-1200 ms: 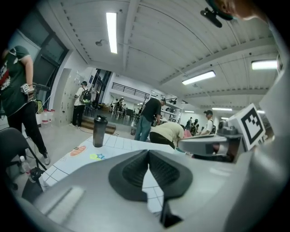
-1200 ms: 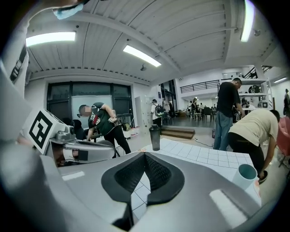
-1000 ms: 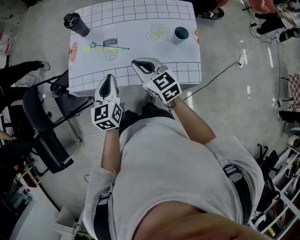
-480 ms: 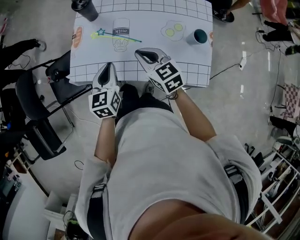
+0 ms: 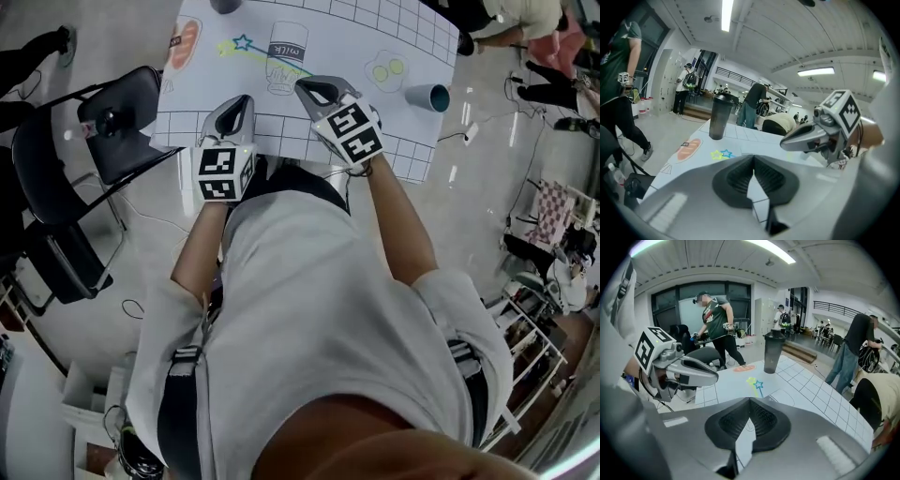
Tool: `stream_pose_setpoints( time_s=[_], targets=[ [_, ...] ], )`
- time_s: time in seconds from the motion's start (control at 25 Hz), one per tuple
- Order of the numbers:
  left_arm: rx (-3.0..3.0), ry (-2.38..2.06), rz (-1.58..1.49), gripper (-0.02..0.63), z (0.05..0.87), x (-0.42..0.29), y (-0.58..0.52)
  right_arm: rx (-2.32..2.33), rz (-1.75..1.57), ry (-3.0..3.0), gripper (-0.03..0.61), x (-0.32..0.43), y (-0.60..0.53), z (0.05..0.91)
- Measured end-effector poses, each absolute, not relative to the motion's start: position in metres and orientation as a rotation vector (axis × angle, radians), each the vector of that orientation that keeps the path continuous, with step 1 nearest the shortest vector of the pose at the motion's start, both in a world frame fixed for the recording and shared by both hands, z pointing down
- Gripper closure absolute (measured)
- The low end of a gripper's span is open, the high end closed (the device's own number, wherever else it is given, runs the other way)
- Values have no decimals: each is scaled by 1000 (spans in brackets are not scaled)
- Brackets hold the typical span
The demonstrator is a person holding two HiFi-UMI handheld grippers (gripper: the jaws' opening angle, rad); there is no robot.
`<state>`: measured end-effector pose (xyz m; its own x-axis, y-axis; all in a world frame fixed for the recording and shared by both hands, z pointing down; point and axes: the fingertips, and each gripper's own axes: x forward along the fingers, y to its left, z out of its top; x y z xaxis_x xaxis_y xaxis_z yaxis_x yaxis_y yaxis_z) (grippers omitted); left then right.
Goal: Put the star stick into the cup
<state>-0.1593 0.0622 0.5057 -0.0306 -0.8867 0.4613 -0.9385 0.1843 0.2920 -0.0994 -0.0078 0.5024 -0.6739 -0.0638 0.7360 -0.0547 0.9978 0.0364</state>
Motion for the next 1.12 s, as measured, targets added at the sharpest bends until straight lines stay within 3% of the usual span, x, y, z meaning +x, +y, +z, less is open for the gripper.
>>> stream_pose_setpoints(
  time_s=[0.4, 1.12],
  targets=[
    [1686, -1860, 126, 611, 541, -204, 61, -13, -187, -2051, 577, -152, -42, 566],
    [1629, -1834, 88, 611, 557, -215, 57, -229, -307, -1731, 529, -182, -55, 644]
  ],
)
